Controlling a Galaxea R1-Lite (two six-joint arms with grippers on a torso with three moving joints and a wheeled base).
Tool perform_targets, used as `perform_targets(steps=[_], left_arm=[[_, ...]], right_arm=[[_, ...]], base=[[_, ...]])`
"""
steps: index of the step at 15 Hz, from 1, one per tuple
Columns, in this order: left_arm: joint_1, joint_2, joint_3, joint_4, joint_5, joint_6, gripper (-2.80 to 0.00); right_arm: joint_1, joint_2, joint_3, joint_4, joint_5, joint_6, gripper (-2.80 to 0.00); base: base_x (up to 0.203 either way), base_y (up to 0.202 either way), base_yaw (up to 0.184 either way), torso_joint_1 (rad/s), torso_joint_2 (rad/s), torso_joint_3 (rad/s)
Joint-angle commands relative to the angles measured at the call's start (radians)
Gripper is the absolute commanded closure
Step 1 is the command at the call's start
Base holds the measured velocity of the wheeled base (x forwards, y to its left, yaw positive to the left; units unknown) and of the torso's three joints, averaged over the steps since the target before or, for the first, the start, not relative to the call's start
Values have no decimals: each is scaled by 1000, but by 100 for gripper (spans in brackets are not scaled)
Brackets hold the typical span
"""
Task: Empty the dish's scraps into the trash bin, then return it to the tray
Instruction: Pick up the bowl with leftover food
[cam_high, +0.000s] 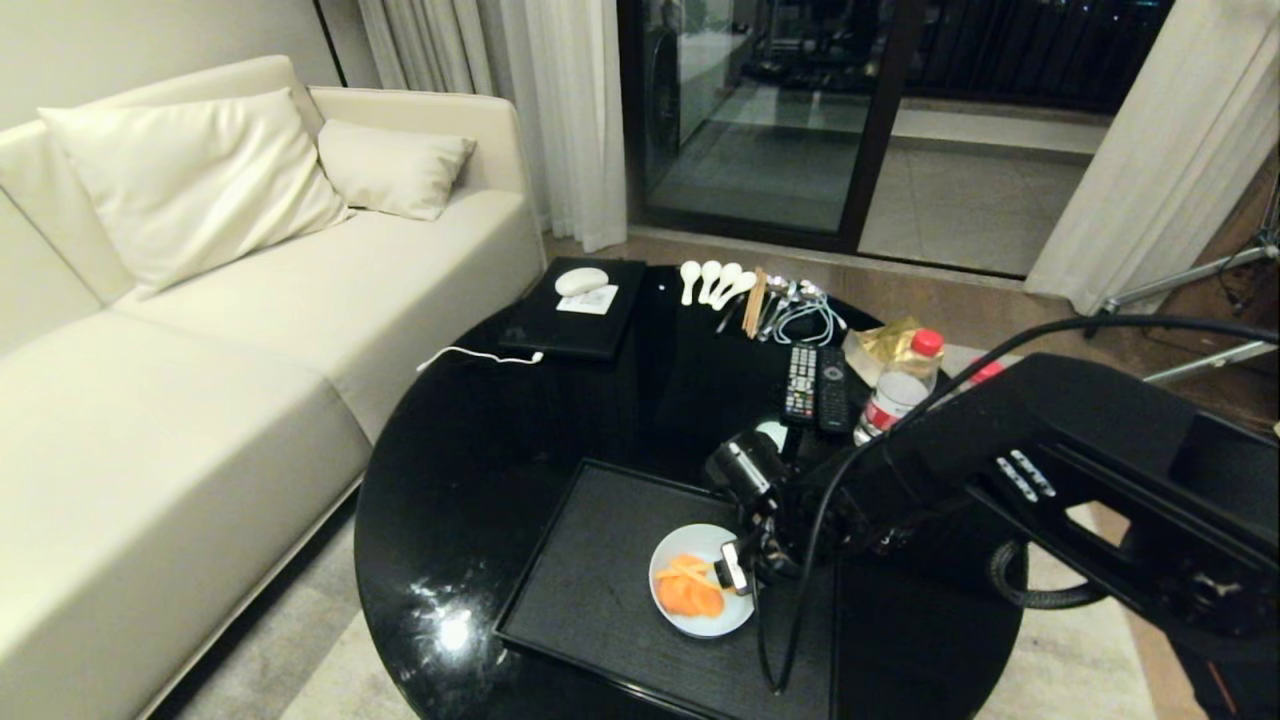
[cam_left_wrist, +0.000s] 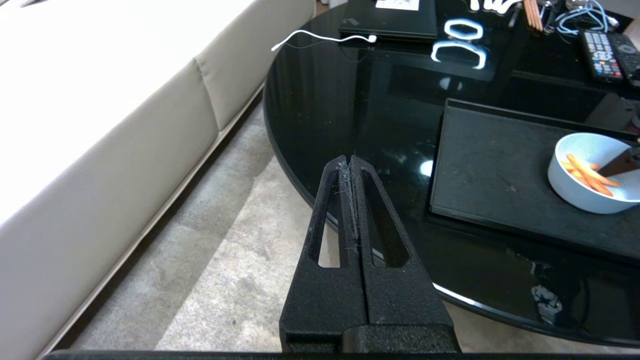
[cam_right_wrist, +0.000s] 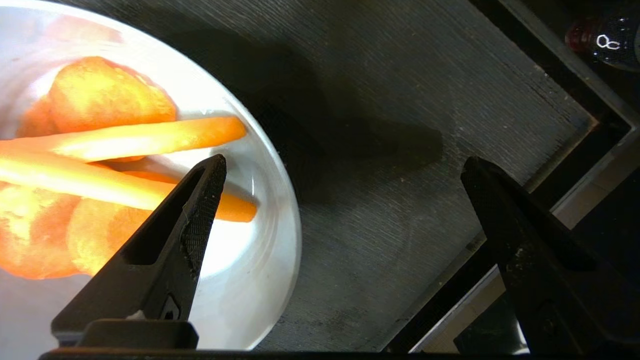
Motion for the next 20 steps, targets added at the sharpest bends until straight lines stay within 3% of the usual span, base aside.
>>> perform_targets(steps=[1,16,20], left_arm=[[0,0,0,0,0,0,0],[0,0,0,0,0,0,0],[0,0,0,0,0,0,0]], right_arm=[[0,0,0,-1,-2,2,0],[0,-5,10,5,-4,23,0],[-1,-12,6,16,-4,91,0]], base=[[0,0,0,0,0,0],[0,0,0,0,0,0],[0,0,0,0,0,0]])
